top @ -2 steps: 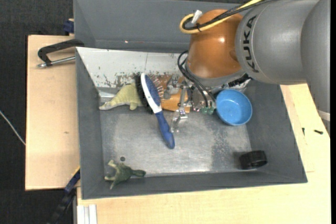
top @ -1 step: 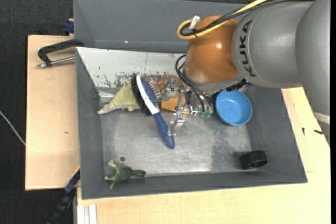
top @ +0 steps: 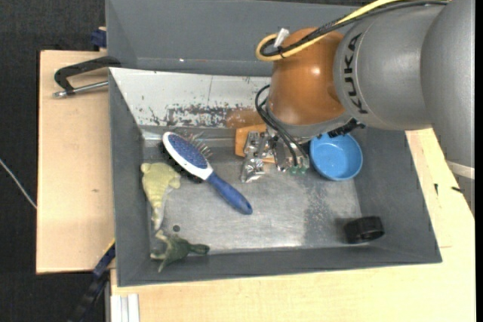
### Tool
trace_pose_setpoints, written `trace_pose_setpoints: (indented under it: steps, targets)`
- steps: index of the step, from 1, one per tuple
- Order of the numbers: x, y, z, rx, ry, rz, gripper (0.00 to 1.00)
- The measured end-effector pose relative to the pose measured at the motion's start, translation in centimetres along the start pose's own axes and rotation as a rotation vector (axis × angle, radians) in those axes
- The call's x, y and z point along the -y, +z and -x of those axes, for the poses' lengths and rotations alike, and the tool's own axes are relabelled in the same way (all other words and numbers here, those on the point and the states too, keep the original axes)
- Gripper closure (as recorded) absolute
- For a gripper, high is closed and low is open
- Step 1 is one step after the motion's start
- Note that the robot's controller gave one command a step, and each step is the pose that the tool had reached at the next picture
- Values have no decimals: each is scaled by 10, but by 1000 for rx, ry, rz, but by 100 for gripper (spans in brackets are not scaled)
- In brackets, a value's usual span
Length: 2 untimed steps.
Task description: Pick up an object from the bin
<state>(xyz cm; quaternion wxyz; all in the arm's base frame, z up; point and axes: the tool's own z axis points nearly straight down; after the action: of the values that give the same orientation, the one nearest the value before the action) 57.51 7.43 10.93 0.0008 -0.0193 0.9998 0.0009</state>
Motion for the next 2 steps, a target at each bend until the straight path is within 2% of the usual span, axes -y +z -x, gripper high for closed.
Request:
trace_pose_setpoints:
  steps: [1, 2]
  targets:
    - [0, 0, -1, -6, -1, 0, 0]
    - [-83, -40, 4, 8, -35, 5, 0]
